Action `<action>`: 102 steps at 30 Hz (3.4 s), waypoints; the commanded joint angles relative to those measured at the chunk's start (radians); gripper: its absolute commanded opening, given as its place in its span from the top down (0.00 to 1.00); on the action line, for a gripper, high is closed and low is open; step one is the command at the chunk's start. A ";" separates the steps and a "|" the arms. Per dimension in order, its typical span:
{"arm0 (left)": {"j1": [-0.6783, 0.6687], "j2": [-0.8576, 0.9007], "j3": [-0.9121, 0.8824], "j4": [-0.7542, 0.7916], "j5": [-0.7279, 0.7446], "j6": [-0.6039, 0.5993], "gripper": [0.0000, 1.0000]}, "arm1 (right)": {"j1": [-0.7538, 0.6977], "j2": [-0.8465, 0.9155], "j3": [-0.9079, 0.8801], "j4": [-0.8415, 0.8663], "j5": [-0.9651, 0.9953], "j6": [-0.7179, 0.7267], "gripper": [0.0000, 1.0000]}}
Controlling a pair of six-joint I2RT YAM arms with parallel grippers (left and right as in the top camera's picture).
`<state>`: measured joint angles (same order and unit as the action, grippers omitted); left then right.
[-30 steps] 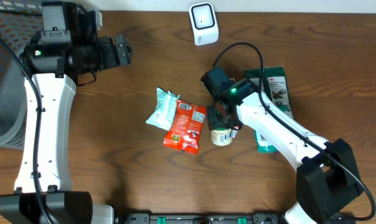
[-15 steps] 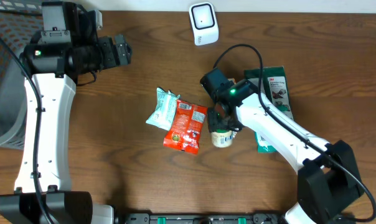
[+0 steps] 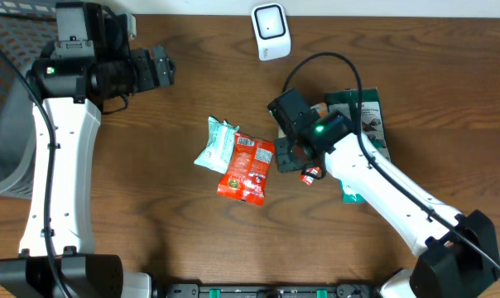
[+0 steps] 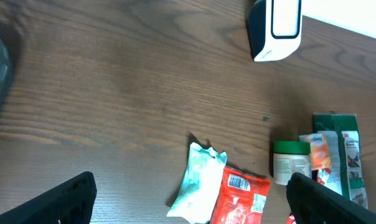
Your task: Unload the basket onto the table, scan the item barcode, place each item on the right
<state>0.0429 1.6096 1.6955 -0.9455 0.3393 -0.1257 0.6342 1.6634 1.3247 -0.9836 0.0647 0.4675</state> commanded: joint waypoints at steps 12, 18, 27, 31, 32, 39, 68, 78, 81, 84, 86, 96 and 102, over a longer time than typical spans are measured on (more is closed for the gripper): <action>0.000 0.004 0.010 -0.004 0.012 0.010 0.03 | -0.015 -0.010 0.020 -0.010 -0.009 -0.006 0.25; 0.000 0.004 0.010 -0.004 0.012 0.010 0.03 | -0.119 0.000 0.212 -0.146 -0.134 -0.082 0.20; 0.000 0.004 0.010 -0.004 0.012 0.010 0.03 | -0.258 0.060 0.486 -0.269 -0.143 -0.208 0.14; 0.000 0.004 0.010 -0.004 0.012 0.010 0.03 | -0.268 0.109 0.486 -0.219 -0.183 -0.257 0.12; 0.000 0.004 0.010 -0.004 0.012 0.010 0.03 | -0.266 0.127 0.486 -0.209 -0.187 -0.264 0.11; 0.000 0.004 0.010 -0.004 0.012 0.010 0.03 | -0.249 0.280 0.486 -0.110 -0.181 -0.349 0.08; 0.000 0.004 0.010 -0.004 0.012 0.010 0.03 | -0.211 0.630 0.485 0.109 -0.211 -0.414 0.23; 0.000 0.004 0.010 -0.004 0.012 0.010 0.03 | -0.212 0.549 0.489 0.093 -0.166 -0.414 0.40; 0.000 0.004 0.010 -0.004 0.012 0.010 0.03 | -0.211 0.508 0.489 0.077 -0.148 -0.413 0.43; 0.000 0.004 0.010 -0.004 0.012 0.010 0.03 | -0.208 0.468 0.489 0.054 -0.107 -0.413 0.44; 0.000 0.004 0.010 -0.004 0.012 0.010 0.03 | -0.206 0.446 0.489 0.032 -0.090 -0.413 0.44; 0.000 0.004 0.010 -0.004 0.012 0.010 0.03 | -0.193 0.424 0.486 -0.114 -0.080 -0.314 0.46; 0.000 0.004 0.010 -0.004 0.012 0.010 0.02 | -0.171 0.424 0.486 -0.120 -0.080 -0.254 0.46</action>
<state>0.0429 1.6096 1.6955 -0.9455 0.3397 -0.1257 0.4419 2.1082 1.8034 -1.1030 -0.0246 0.1539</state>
